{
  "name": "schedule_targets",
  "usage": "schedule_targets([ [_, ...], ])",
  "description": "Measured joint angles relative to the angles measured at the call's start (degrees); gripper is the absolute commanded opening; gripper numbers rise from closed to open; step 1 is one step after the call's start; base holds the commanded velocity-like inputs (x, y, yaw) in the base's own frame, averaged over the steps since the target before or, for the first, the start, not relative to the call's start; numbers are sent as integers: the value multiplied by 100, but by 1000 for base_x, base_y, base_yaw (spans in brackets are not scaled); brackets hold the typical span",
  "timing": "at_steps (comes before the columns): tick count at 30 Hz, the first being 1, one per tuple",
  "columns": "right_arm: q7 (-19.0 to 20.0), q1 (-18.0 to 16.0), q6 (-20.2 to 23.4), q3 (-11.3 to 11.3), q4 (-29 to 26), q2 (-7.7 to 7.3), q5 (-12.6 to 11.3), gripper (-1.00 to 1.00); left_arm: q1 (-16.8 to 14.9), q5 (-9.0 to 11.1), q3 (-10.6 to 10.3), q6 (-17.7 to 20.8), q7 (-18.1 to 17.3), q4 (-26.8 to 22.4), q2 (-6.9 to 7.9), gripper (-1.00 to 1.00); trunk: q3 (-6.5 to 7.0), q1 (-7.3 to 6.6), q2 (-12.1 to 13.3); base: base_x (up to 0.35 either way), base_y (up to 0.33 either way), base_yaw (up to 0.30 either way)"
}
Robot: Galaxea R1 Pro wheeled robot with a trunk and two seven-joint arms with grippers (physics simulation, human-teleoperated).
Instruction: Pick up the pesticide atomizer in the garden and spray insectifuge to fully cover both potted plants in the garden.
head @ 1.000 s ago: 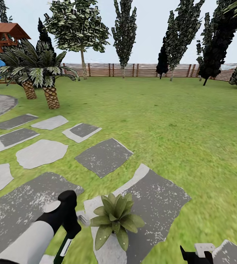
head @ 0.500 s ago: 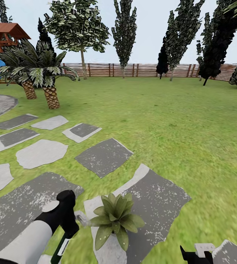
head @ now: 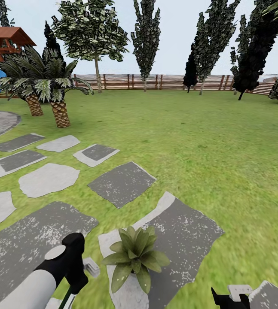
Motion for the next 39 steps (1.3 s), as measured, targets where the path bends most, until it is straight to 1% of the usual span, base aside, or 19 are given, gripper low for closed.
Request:
schedule_targets([
  [8, 0, 0, 0, 0, 0, 0, 0, 100, -102, -8, 31, 47, 32, -91, 26, -100, 0, 0, 0, 0, 0, 0],
  [10, 0, 0, 0, 0, 0, 0, 0, 100, -111, -8, 32, 61, 114, -92, 22, -100, 0, 0, 0, 8, 0, 0],
  [11, 0, 0, 0, 0, 0, 0, 0, 100, -112, -6, 36, 69, 213, -93, 18, -100, 0, 0, 0, 48, 0, 0],
  [14, 0, 0, 0, 0, 0, 0, 0, 100, -100, 49, 56, 81, 404, -89, 9, -100, 0, -1, 0, 96, 35, 0],
  [16, 0, 0, 0, 0, 0, 0, 0, 100, -59, 66, 66, 79, 447, -74, -3, -100, 0, -1, 0, 53, 24, 0],
  [19, 0, 0, 0, 0, 0, 0, 0, 100, -24, 108, 70, 69, 470, 1, -3, -100, 0, 0, 0, 12, 6, 0],
  [21, 0, 0, 0, 0, 0, 0, 0, 100, -16, 209, 75, 66, 477, 15, 26, -100, 0, 0, 0, 3, 1, 0],
  [24, 0, 0, 0, 0, 0, 0, -3, 100, -11, 293, 73, 61, 480, 15, 38, -100, 0, 0, 0, 0, 0, 0],
  [30, -9, 0, 0, 0, -1, 0, -17, 100, -24, 307, 61, 74, 487, -72, -5, -100, 0, -1, 0, 30, 21, -2],
  [36, -9, 1, -1, 0, 0, -1, -18, 100, -53, 305, 59, 80, 489, -81, -11, -100, 0, -2, 0, 145, 177, -224],
  [39, -9, 0, 0, 0, -1, 0, -18, 100, -49, 301, 59, 75, 490, -86, 12, -100, 0, 0, 0, 31, 36, -119],
])
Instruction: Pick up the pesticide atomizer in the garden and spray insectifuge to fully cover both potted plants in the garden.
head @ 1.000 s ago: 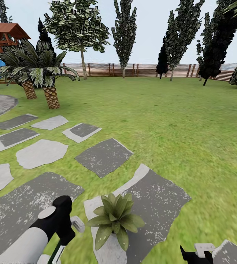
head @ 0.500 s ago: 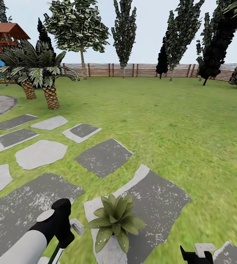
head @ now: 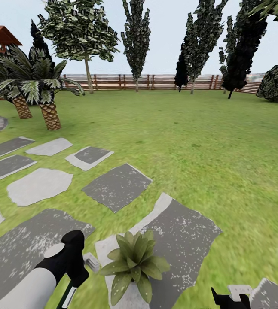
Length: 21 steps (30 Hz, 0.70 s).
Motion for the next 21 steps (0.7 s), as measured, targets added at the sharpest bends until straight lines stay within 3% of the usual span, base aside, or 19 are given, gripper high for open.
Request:
schedule_targets([
  [7, 0, 0, 0, 0, 0, 4, 0, 100, -22, 1, -1, 10, 7, -7, -14, -100, -54, 66, -119, 3, 3, -12],
  [21, 0, 0, 0, 0, 2, 8, 1, 100, 19, -18, 9, 3, 95, 8, 57, -100, -413, 373, -680, 0, 0, 0],
])
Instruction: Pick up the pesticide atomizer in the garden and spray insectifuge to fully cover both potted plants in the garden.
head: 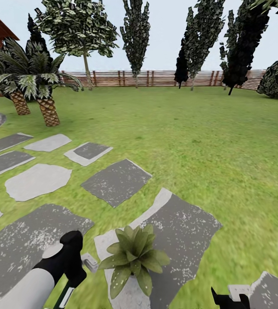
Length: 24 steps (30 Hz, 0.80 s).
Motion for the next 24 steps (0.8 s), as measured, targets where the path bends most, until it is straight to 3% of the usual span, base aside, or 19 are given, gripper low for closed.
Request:
schedule_targets([
  [3, 0, 0, 0, 0, 0, 0, 0, 100, 20, -5, 0, -12, 1, 2, 4, -100, -61, 66, -120, 0, 0, 0],
  [10, 0, 0, 0, 0, 0, 0, -1, 100, 22, 2, -8, -24, 40, -7, -12, -100, -63, 66, -122, 0, 0, 0],
  [22, 0, 0, 0, 0, 0, -8, -1, 100, -82, -24, -53, -49, 21, -245, -124, -100, -63, 66, -122, 103, 0, 0],
  [24, 0, 0, 0, 0, 0, -6, -1, 100, -90, -14, -59, -52, 16, -270, -209, -100, -63, 66, -122, 3, 0, 0],
])
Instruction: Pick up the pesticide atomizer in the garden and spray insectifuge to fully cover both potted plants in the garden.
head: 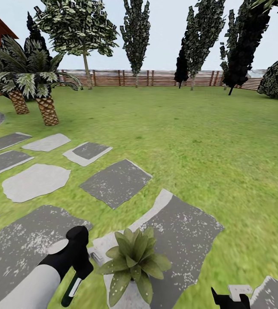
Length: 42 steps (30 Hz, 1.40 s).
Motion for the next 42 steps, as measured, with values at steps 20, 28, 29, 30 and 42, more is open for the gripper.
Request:
schedule_targets([
  [20, 0, 0, 0, 0, 0, 2, 5, 100, 63, -244, -13, -30, 13, 81, -89, -100, 0, 1, 0, -84, 18, 0],
  [28, 0, 0, 0, 0, 0, 5, 8, 100, 82, -184, 42, -15, 30, 105, 277, -100, 0, 0, 0, 11, 8, 0],
  [29, 0, 0, 0, 0, 1, 5, 9, 100, 83, -153, 59, -6, 30, 105, 261, -100, 0, -1, 0, 228, 101, 0],
  [30, 0, 0, 0, 0, 1, 6, 9, 100, 84, -153, 49, -5, 30, 107, 246, -100, 0, -2, 0, 252, 114, 0],
  [42, 0, 0, 0, 0, 0, -2, 8, 100, 233, -128, 351, 2, 141, 109, 294, -100, 0, 0, 0, 55, 26, 0],
])
